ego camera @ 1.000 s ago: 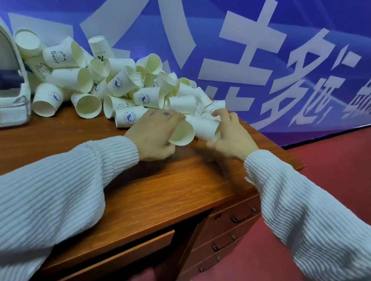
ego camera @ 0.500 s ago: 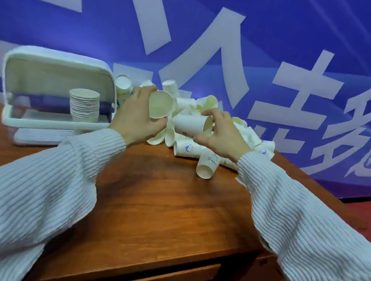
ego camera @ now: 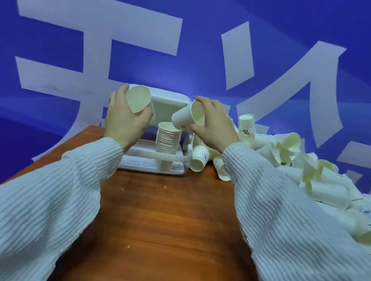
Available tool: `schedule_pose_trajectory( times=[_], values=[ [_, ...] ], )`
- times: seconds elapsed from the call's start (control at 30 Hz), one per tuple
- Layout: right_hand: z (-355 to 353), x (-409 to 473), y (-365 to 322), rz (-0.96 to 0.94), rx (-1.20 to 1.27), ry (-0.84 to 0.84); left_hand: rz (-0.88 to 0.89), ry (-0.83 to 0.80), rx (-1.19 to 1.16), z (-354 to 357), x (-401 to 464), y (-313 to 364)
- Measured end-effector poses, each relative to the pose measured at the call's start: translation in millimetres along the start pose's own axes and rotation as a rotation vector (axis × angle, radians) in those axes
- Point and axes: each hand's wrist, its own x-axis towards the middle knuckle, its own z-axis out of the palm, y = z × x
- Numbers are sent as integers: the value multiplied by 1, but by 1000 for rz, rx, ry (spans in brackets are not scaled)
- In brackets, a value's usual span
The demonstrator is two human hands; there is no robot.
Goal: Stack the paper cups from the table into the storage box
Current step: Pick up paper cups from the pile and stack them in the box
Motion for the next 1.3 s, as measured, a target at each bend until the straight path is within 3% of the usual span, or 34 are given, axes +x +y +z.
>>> schedule_pose_trajectory(
  times=[0.13,0.4,0.5,0.63,0.77,0.87,0.97,1.13,1.3],
  values=[
    [15,38,-16,-13,-49,-99,12,-10,25,-7,10,-15],
    [56,61,-17,-69,-253,-550,42,-61,33,-2,10,-42],
    [78,55,-6,-93,-306,-625,29,-68,27,3,15,-45],
    [69,50,1,-45,-187,-616,78,-99,49,17,24,-35],
    [52,34,8,17,59,-400,95,-128,30,39,40,-14],
    [43,21,19,14,76,-336,143,-218,51,56,48,-4],
    [36,11,27,-22,73,-318,158,-351,207,72,51,-6],
    [26,-1,42,-30,72,-276,72,-595,662,86,39,-28],
    [14,-17,56,-2,45,-272,88,-682,784,82,32,-30]
  ],
)
